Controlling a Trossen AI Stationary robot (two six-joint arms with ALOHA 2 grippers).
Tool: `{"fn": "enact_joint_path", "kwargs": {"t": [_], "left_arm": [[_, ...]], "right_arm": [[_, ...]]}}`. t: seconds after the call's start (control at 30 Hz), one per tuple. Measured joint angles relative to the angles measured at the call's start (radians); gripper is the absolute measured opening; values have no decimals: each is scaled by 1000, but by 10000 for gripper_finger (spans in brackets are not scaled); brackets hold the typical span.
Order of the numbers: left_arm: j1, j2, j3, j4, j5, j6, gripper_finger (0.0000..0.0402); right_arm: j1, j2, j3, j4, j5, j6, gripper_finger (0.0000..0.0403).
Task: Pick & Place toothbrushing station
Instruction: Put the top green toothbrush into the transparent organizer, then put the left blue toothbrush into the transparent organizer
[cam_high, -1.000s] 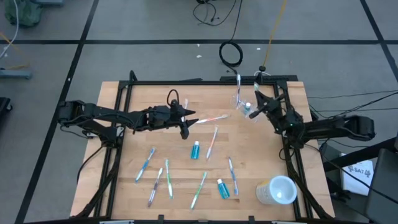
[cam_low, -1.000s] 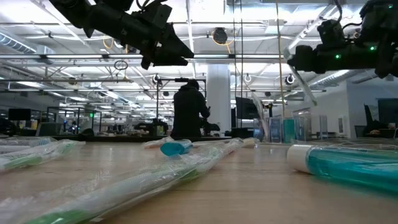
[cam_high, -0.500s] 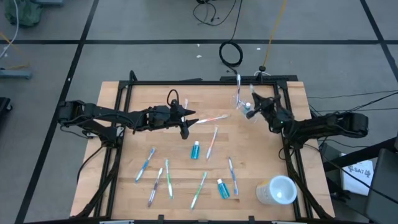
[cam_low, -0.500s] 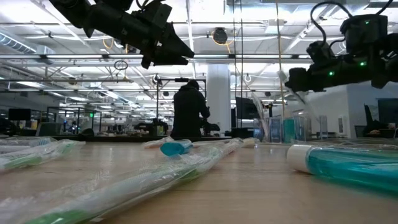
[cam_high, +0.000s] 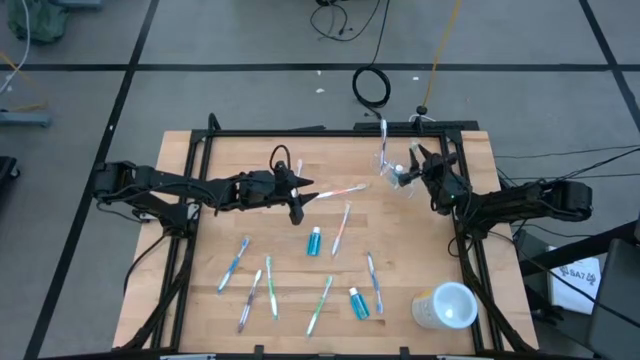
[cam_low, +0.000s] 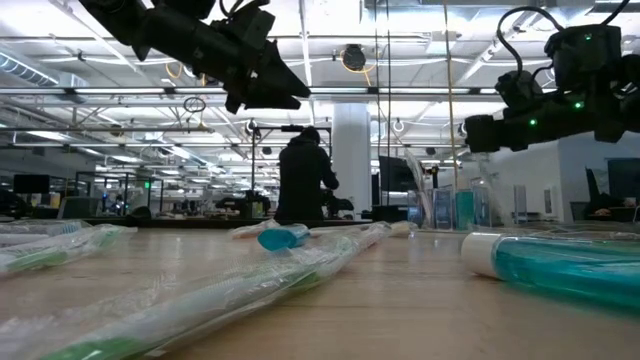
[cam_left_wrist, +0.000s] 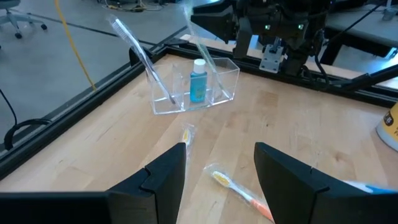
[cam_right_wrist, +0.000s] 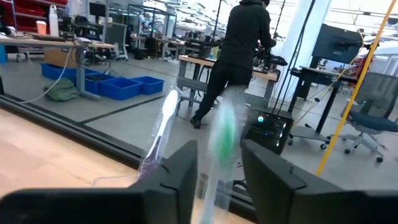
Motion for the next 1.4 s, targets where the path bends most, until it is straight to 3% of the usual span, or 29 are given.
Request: {"fn": "enact_joint_path", "kwargs": {"t": [0.23, 0.47, 0.57, 0.77, 0.9, 1.13, 1.4], "left_arm": [[0, 0, 0, 0, 0, -32, 198], [-12, 0, 0, -43, 0, -72, 198], [-24, 0, 0, -71, 1, -100, 198], [-49, 0, 0, -97, -1, -154, 198], [-72, 0, 0, -101, -1, -178, 198], [-93, 0, 0, -111, -26, -186, 198], [-55, 0, 0, -241, -201, -264, 198]], "right_arm": [[47, -14, 1, 47, 0, -89, 181], [155, -66, 47, 151, -25, -190, 188], [173, -81, 76, 153, -166, -177, 184], [178, -79, 177, 103, -580, -50, 181], [178, -56, 271, -5, -751, 30, 181], [177, 83, 429, -178, -859, 105, 181], [177, 308, 539, -180, -864, 178, 181]]}}
